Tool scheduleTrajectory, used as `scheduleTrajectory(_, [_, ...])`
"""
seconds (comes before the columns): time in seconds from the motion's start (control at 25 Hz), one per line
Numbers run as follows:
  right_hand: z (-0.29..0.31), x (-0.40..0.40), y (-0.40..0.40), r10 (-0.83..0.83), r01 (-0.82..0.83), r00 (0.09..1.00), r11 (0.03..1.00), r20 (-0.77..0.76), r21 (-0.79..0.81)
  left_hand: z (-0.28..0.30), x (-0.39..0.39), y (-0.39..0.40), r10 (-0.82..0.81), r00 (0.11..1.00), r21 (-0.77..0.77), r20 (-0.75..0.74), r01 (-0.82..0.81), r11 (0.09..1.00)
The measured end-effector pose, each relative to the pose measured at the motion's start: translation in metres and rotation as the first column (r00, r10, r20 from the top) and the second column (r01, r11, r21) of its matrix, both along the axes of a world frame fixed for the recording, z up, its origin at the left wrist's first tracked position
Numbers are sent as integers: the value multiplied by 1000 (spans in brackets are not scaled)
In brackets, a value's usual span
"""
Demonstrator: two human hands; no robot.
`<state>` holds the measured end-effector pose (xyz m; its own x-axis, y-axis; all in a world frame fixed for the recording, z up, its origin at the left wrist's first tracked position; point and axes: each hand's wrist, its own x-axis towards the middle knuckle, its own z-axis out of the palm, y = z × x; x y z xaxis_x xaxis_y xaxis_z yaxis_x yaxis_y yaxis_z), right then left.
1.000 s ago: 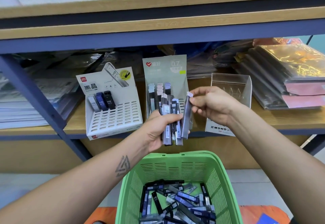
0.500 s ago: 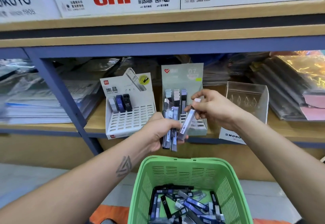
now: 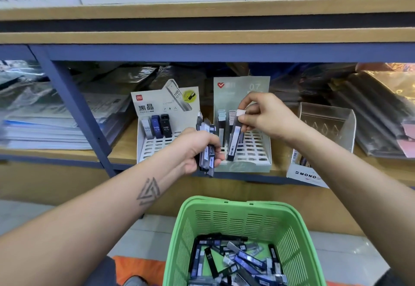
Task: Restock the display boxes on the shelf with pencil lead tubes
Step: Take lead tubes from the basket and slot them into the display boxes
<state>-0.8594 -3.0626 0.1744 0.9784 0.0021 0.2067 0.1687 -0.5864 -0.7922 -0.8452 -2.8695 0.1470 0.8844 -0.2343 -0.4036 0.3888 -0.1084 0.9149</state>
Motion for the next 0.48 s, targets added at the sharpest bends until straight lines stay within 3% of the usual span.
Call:
scheduleTrajectory(0.2, [-8,-4,1,-43,37,997,995,68,94,0,1,-8,6,999,-67,-36,-9,998])
scheduleTrajectory(0.48, [-13,-3,8,-99,117,975,990,200,-78,-1,6,-3,25,996,-143,-81,-36,989])
